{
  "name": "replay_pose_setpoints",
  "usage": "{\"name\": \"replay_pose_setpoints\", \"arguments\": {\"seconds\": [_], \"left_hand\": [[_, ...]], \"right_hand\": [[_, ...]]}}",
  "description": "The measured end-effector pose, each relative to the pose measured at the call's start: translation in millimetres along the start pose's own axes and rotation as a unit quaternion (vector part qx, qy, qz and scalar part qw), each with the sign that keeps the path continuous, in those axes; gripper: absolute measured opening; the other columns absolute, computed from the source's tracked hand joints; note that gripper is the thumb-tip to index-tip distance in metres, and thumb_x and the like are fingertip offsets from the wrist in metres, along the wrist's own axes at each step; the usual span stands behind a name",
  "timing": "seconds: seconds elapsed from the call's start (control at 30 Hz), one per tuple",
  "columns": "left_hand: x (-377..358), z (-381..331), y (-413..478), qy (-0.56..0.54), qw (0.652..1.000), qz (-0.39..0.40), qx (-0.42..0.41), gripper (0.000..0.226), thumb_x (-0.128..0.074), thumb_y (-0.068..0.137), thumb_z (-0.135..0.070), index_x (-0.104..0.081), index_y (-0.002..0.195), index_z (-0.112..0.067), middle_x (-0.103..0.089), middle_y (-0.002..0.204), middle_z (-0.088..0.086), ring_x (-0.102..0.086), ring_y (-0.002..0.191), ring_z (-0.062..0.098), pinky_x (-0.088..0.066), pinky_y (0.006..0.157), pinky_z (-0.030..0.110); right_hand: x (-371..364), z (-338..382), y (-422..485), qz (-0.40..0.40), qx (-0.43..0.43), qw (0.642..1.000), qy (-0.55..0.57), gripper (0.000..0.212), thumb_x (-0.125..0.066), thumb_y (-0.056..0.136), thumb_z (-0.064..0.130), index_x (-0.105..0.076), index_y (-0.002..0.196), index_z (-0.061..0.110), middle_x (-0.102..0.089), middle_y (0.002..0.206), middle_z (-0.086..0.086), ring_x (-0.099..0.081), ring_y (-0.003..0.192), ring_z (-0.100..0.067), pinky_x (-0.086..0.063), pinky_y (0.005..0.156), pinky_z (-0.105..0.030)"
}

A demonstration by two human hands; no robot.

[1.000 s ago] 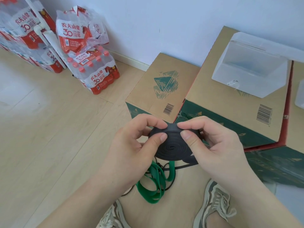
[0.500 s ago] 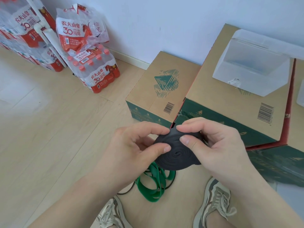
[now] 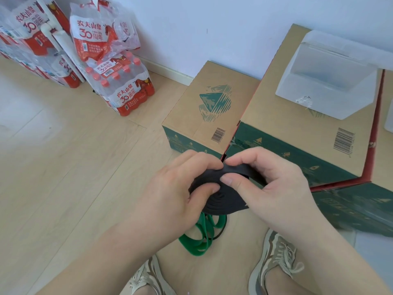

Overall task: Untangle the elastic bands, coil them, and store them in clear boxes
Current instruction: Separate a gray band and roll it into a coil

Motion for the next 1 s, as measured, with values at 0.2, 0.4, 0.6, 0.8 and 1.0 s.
{"name": "replay_pose_setpoints", "arguments": {"seconds": [0.2,0.4,0.6,0.8,1.0], "left_hand": [[13,8,0,-0.024,0.998,-0.038,0.033,0.041,-0.061,0.094,-0.018,-0.064,0.129,-0.039,-0.059,0.113,-0.016,-0.061,0.108,0.012,-0.059,0.077,0.039],[11,9,-1,-0.102,0.991,-0.055,0.065,0.05,-0.068,0.095,-0.004,-0.063,0.125,-0.043,-0.063,0.114,-0.013,-0.06,0.105,0.015,-0.062,0.064,0.039],[10,5,1,-0.038,0.998,-0.041,0.033,0.011,-0.071,0.09,-0.02,-0.068,0.099,-0.025,-0.067,0.11,-0.016,-0.067,0.106,0.013,-0.06,0.086,0.039],[11,12,4,-0.16,0.978,-0.005,0.132,0.024,-0.081,0.087,-0.009,-0.08,0.098,-0.03,-0.079,0.095,-0.009,-0.076,0.088,0.018,-0.063,0.081,0.043],[3,16,1,-0.177,0.966,0.048,0.182,0.036,-0.082,0.084,-0.006,-0.08,0.097,-0.039,-0.077,0.091,-0.011,-0.077,0.078,0.014,-0.065,0.076,0.035]], "right_hand": [[9,-6,4,-0.019,-0.025,0.998,0.055,0.03,-0.078,0.087,0.009,-0.076,0.105,0.034,-0.077,0.099,0.018,-0.072,0.1,-0.003,-0.055,0.086,-0.013],[7,-3,5,-0.032,-0.024,0.995,0.091,0.033,-0.081,0.084,0.009,-0.077,0.101,0.037,-0.079,0.102,0.016,-0.074,0.103,-0.007,-0.058,0.088,-0.02],[-3,2,2,-0.005,0.054,0.998,-0.045,0.028,-0.08,0.084,-0.002,-0.079,0.098,0.022,-0.074,0.097,0.012,-0.069,0.102,-0.01,-0.051,0.087,-0.013],[-4,3,-1,0.009,0.028,0.999,-0.026,0.033,-0.082,0.082,-0.002,-0.078,0.094,0.029,-0.074,0.097,0.015,-0.069,0.101,-0.009,-0.052,0.08,-0.011],[-6,-2,1,0.022,-0.015,0.999,-0.025,0.034,-0.086,0.073,0.0,-0.074,0.078,0.032,-0.074,0.091,0.008,-0.07,0.091,-0.014,-0.056,0.075,-0.025]]}}
Point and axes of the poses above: each hand's wrist, its own y-axis towards the middle knuckle, its own x-axis out of the back of the hand, z = x × y, the point moved 6 cm from there along y, towards the middle knuckle
